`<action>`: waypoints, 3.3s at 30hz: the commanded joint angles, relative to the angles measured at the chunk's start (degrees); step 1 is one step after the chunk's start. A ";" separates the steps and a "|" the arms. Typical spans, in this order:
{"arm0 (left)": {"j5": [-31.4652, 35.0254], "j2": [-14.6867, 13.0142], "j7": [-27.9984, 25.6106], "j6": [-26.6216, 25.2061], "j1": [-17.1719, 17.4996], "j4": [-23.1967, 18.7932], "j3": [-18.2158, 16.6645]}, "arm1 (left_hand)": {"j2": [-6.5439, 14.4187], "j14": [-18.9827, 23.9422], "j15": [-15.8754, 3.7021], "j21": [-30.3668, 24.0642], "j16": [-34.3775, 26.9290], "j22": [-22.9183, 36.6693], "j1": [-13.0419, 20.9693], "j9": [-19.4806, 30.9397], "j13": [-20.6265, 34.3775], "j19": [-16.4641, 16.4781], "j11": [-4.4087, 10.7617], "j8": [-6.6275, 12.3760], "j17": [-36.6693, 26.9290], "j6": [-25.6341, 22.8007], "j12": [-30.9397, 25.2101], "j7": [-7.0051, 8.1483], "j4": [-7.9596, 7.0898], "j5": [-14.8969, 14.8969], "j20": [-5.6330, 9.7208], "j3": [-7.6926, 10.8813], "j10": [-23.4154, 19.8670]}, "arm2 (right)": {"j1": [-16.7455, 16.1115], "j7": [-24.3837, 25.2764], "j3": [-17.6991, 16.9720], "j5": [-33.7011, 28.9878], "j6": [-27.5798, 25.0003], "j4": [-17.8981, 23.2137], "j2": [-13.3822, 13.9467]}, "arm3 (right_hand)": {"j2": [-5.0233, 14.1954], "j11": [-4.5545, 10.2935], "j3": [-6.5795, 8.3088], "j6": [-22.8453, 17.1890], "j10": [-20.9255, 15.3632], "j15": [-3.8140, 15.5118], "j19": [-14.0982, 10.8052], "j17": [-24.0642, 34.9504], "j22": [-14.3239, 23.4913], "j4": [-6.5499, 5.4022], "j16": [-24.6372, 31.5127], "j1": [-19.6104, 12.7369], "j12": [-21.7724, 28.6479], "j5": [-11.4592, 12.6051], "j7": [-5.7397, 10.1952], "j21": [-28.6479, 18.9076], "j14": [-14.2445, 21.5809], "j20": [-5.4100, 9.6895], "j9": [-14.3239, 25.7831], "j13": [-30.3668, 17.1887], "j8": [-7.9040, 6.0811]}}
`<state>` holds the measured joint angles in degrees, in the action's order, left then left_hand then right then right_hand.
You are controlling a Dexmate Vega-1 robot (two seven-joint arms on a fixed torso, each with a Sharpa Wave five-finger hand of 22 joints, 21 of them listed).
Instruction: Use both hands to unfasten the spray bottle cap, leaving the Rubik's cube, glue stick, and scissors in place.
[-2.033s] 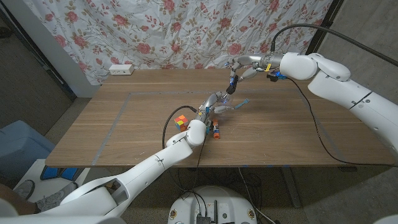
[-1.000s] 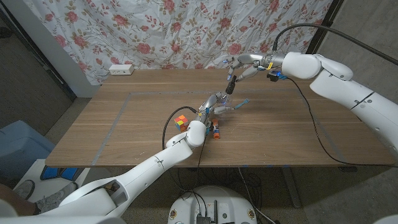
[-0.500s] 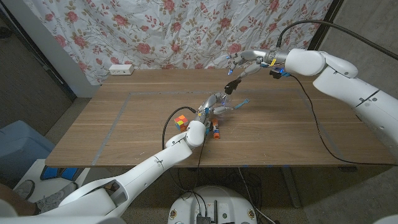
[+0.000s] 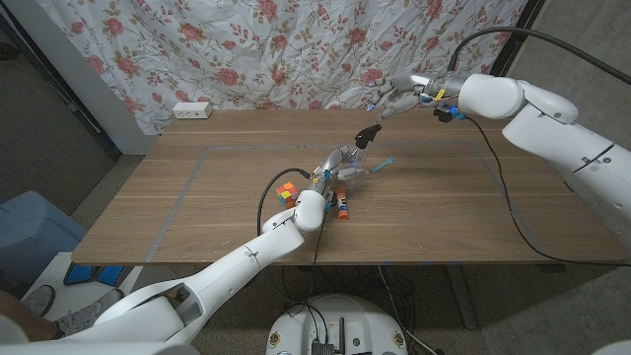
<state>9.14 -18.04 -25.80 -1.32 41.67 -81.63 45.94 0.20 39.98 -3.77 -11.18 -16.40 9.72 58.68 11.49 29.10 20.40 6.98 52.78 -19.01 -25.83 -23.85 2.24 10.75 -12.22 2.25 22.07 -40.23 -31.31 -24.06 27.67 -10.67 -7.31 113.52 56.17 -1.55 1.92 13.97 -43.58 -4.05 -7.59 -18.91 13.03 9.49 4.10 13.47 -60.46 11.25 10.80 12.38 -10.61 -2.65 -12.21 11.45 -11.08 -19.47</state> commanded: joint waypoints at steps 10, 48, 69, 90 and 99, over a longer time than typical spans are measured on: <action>2.28 1.61 -5.55 0.63 0.52 1.28 0.05 | 4.92 0.47 -6.43 0.03 -0.09 0.12 -4.23 -0.02 0.21 0.63 0.93 0.34 -0.20 -1.19 0.22 -0.27 -0.87 0.23 2.51 1.34 -1.44 | -3.85 5.33 -0.32 -0.82 -22.96 13.02 2.14 | 0.23 -2.01 -4.21 -0.33 -2.37 -1.77 0.50 0.41 0.27 -4.37 1.07 15.04 0.81 -0.13 -1.93 -0.02 2.48 -0.16 -0.37 -0.10 3.21; 2.51 1.92 -7.63 -0.53 1.05 0.85 -0.34 | 4.94 0.55 -6.41 0.05 -0.02 0.12 -4.23 -0.03 0.44 0.66 0.91 0.25 -0.21 -1.17 0.46 -0.24 -0.90 0.24 2.57 1.41 -1.63 | -2.20 8.82 6.83 0.25 -40.40 21.52 3.45 | 1.14 -4.13 -8.69 -4.00 -4.64 -2.75 0.06 0.82 0.32 -10.09 1.51 31.66 0.60 -0.37 -7.44 -0.02 4.63 -0.25 -0.18 -0.04 4.99; 2.83 1.94 -7.84 -0.61 0.42 1.22 -0.30 | 5.02 0.76 -6.40 0.00 -0.08 0.12 -4.14 -0.01 0.56 0.80 0.93 0.41 -0.25 -1.65 0.51 -0.30 -0.87 0.24 2.52 1.47 -1.95 | 0.90 7.16 10.45 1.39 -37.77 17.58 1.93 | 1.81 -4.64 -9.78 -1.86 -2.73 -3.63 3.17 0.96 0.25 -10.99 0.40 35.80 -0.13 0.40 -7.48 0.60 2.24 -0.24 -0.13 -0.01 6.82; 2.64 2.12 -6.70 -0.39 -0.53 2.04 0.14 | 5.09 0.73 -6.36 0.01 0.04 0.12 -4.23 0.01 0.68 0.85 0.82 0.41 -0.22 -1.71 0.65 -0.40 -0.94 0.25 2.52 1.51 -2.00 | 2.34 6.70 11.96 0.78 -37.33 16.44 0.30 | 1.67 -5.33 -10.53 -0.36 -2.57 -4.15 4.18 0.90 0.27 -11.08 0.28 37.82 -0.05 0.84 -9.62 0.38 2.34 -0.19 -0.04 0.00 7.68; 2.43 2.12 -6.26 -0.82 -0.60 1.92 0.18 | 5.21 0.63 -6.39 0.04 0.15 0.12 -4.26 0.02 0.74 0.79 0.77 0.37 -0.18 -1.62 0.71 -0.37 -0.97 0.25 2.48 1.60 -2.06 | 3.83 5.78 13.44 -0.49 -37.18 15.82 -0.72 | 1.36 -5.96 -10.89 0.28 -2.49 -4.37 4.48 0.79 0.28 -10.92 0.21 38.44 -0.02 1.05 -11.03 0.29 2.48 -0.19 0.04 0.00 7.92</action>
<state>11.83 -15.98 -32.66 -1.95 41.33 -79.80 45.99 0.20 40.34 -3.90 -11.18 -16.18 9.72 58.68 11.49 29.62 20.91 6.56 52.79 -19.00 -26.14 -23.28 1.93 10.75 -12.23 2.35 22.07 -40.65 -29.21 -17.04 39.46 -9.80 -44.42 130.07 56.52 -0.07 -3.58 3.41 -43.37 -6.12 -11.37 -14.60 13.71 9.60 -6.95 13.73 -22.54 11.23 11.52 1.92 -10.16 -0.31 -12.39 11.35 -10.93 -11.63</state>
